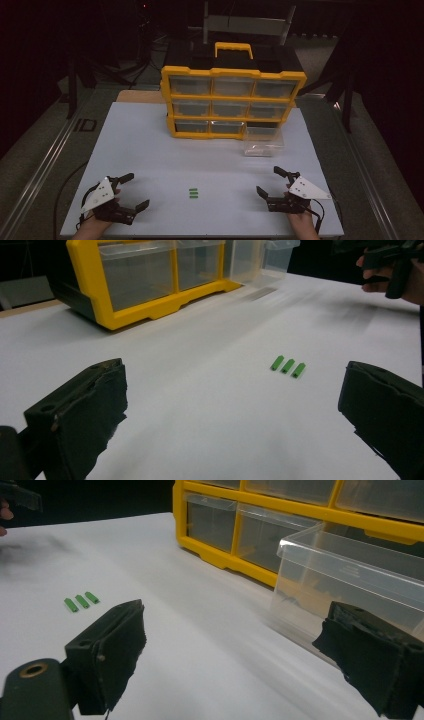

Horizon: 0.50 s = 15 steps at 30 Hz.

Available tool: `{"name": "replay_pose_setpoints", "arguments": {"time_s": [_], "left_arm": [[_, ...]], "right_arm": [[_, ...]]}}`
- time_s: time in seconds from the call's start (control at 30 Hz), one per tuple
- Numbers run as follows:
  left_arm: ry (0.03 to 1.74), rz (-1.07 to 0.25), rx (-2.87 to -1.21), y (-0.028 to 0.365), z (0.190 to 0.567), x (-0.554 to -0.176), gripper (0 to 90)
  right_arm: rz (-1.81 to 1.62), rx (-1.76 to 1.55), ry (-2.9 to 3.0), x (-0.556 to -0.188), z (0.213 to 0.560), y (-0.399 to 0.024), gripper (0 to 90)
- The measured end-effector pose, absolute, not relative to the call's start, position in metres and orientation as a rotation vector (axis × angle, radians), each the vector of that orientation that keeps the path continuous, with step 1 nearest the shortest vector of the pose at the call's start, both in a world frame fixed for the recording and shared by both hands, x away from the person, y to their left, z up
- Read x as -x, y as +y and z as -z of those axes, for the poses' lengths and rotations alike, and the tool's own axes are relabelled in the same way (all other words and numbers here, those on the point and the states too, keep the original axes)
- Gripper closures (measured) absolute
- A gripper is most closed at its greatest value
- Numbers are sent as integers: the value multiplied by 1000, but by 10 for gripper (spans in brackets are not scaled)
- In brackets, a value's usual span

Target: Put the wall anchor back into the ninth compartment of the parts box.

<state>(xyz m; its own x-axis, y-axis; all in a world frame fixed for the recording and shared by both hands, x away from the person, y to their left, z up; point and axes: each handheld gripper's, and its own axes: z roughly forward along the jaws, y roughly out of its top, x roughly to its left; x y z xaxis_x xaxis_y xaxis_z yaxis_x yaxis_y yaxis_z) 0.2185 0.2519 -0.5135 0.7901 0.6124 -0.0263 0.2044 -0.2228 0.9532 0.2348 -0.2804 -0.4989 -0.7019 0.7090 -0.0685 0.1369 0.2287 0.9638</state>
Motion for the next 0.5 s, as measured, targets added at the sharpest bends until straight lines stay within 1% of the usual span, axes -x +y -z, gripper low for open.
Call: {"name": "replay_pose_setpoints", "arguments": {"time_s": [0.5], "left_arm": [[636, -405, -1798, 250, 514, -219, 0]], "right_arm": [[-1490, -773, 1992, -232, 495, -276, 102]]}}
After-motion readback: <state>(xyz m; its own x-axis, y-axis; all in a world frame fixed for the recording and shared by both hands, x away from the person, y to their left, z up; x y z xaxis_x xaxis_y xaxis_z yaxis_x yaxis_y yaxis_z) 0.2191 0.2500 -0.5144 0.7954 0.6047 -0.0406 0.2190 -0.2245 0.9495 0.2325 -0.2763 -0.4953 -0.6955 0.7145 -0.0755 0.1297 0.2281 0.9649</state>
